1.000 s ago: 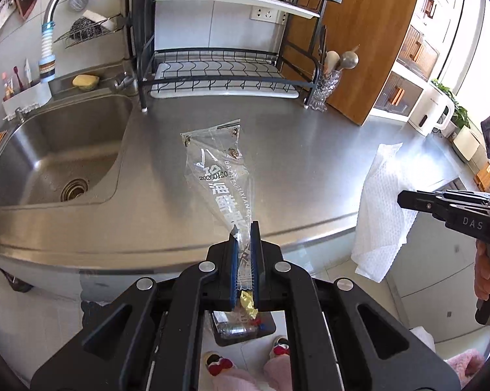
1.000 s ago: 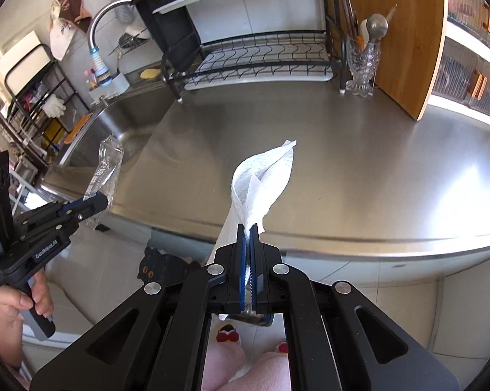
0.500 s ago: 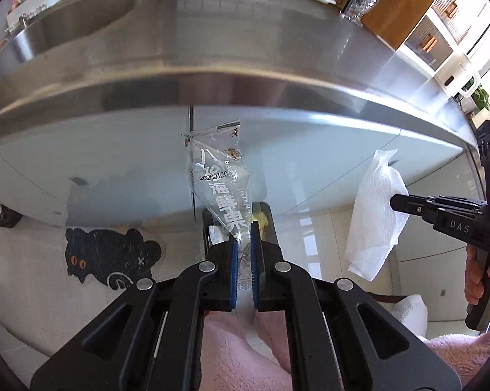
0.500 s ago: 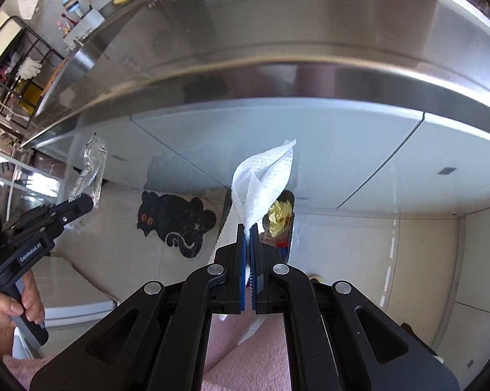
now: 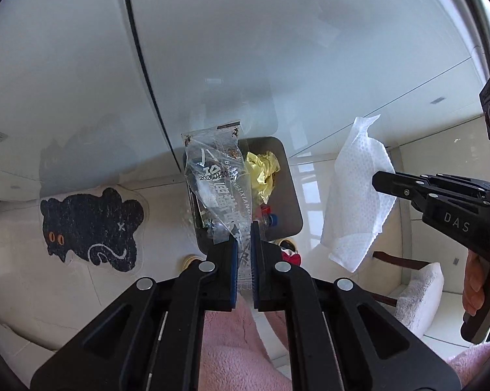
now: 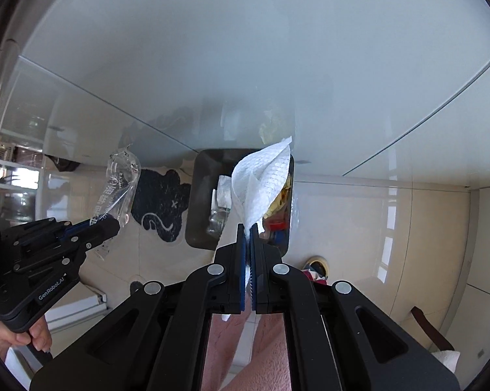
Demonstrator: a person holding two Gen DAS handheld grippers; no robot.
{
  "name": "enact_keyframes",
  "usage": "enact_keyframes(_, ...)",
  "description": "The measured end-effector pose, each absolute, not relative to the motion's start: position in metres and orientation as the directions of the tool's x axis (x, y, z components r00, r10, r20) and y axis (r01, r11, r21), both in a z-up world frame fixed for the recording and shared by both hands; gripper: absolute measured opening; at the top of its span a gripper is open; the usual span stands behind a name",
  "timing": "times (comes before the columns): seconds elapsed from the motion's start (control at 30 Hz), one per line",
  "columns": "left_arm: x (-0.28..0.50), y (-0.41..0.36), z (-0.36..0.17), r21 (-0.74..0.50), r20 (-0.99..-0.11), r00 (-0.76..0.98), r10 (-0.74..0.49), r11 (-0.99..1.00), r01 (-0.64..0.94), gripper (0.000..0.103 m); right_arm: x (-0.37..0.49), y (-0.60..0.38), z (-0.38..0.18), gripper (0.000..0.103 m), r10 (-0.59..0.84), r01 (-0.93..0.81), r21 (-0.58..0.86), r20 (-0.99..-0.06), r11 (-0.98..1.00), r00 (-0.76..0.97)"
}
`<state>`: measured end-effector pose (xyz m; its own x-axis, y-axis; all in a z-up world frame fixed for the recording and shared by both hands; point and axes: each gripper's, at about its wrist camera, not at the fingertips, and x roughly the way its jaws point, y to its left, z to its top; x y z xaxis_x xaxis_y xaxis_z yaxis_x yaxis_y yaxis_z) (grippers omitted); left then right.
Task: Collect trash
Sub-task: 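Carry the snack packet and paper towel down over the bin, then open both tools to drop the snack packet and paper towel into the bin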
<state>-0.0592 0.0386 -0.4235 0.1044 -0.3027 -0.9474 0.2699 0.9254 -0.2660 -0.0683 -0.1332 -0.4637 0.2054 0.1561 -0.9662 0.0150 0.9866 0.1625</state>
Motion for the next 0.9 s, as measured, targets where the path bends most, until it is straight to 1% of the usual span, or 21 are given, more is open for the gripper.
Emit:
enact_keyframes(0.2,-0.040,0.031,-0.472,-0.280,-0.952,0.044,-0.303,0.921,0.271,0.005,-0.046,-0.129,-0.509,0.003,0.160,0.063,0.171,-0.975,0.983,0.154)
enact_keyframes(0.33,-0.032,0.020,-0.491,-0.302,-0.948,0.017,-0.318,0.914,0.272,0.007,-0.035,-0.129,-0.534,0.003,0.163,0.094,0.174,-0.980,0.980,0.112)
enact_keyframes(0.6,-0.023,0.015,-0.519,-0.332,-0.941,-0.020,-0.338,0.909,0.251,0.022,-0.028,-0.134,-0.554,0.003,0.164,0.109,0.171,-0.984,0.979,0.074)
enact_keyframes(0.63,-0.022,0.016,-0.520,-0.341,-0.938,-0.026,-0.345,0.907,0.247,0.026,-0.027,-0.135,-0.556,0.003,0.165,0.113,0.172,-0.984,0.979,0.071)
enact_keyframes(0.67,-0.021,0.017,-0.520,-0.347,-0.936,-0.030,-0.350,0.906,0.243,0.033,-0.025,-0.136,-0.556,0.003,0.165,0.114,0.172,-0.984,0.979,0.068)
enact_keyframes(0.7,-0.020,0.018,-0.521,-0.345,-0.937,-0.030,-0.348,0.907,0.243,0.037,-0.023,-0.137,-0.557,0.003,0.163,0.114,0.169,-0.985,0.979,0.066)
enact_keyframes(0.9,-0.018,0.025,-0.518,-0.328,-0.943,-0.026,-0.333,0.910,0.255,0.046,-0.016,-0.133,-0.558,0.004,0.174,0.121,0.180,-0.983,0.976,0.065)
